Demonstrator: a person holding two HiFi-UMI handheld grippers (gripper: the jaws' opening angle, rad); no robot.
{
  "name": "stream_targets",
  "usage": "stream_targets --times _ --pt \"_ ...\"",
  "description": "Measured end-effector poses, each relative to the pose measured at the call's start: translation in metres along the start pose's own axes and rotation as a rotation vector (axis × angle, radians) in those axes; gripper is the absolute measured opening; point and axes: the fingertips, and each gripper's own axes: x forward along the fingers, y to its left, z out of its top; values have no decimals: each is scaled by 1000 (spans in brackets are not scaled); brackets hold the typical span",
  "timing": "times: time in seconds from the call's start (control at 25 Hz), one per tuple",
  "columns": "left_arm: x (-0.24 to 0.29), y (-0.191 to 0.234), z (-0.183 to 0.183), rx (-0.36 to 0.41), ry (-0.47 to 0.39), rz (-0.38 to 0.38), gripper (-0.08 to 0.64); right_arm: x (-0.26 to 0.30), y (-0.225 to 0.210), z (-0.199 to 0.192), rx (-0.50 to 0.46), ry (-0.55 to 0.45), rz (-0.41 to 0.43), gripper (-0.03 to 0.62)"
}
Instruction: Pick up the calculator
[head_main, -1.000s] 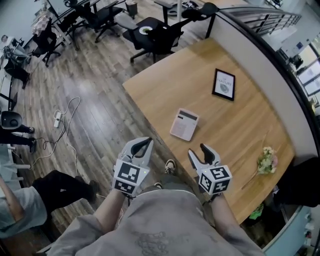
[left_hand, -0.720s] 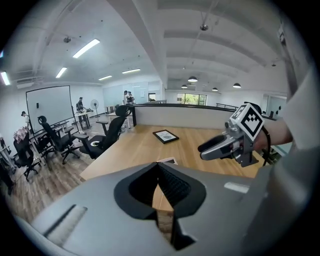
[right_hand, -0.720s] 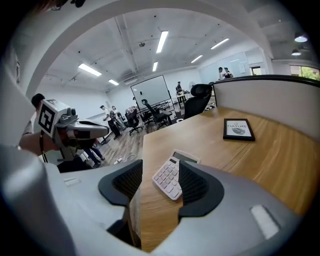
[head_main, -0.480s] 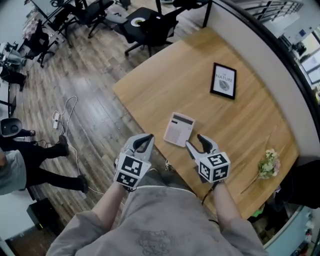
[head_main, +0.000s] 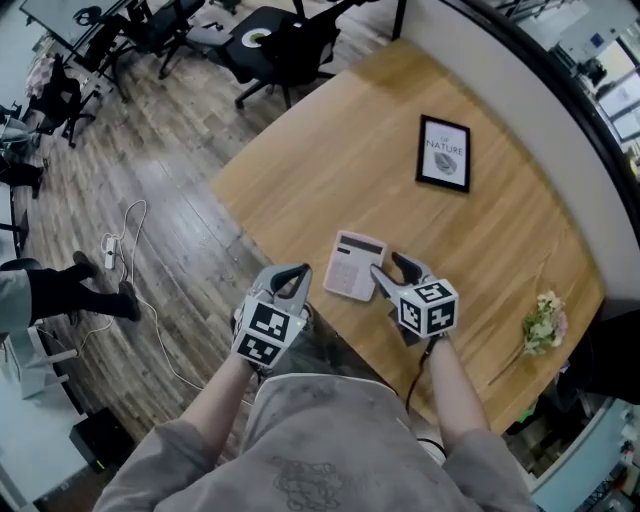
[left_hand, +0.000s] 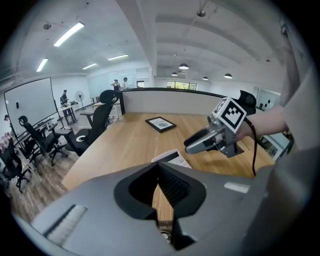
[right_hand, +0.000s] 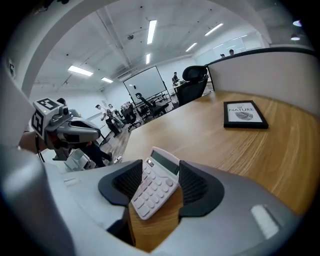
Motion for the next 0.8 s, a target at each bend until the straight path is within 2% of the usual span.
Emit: stream_targets --times 0.32,0.56,0.64,0.8 --pt "32 15 -22 -3 49 -65 2 27 -16 9 21 16 1 213" --pt "53 28 -37 -6 43 -77 2 47 -33 1 97 -1 -3 218" --pt "57 31 -43 -9 48 -86 2 54 -34 -3 92 5 1 218" --pt "60 39 -45 -14 40 -83 2 66 -28 -3 25 29 16 218"
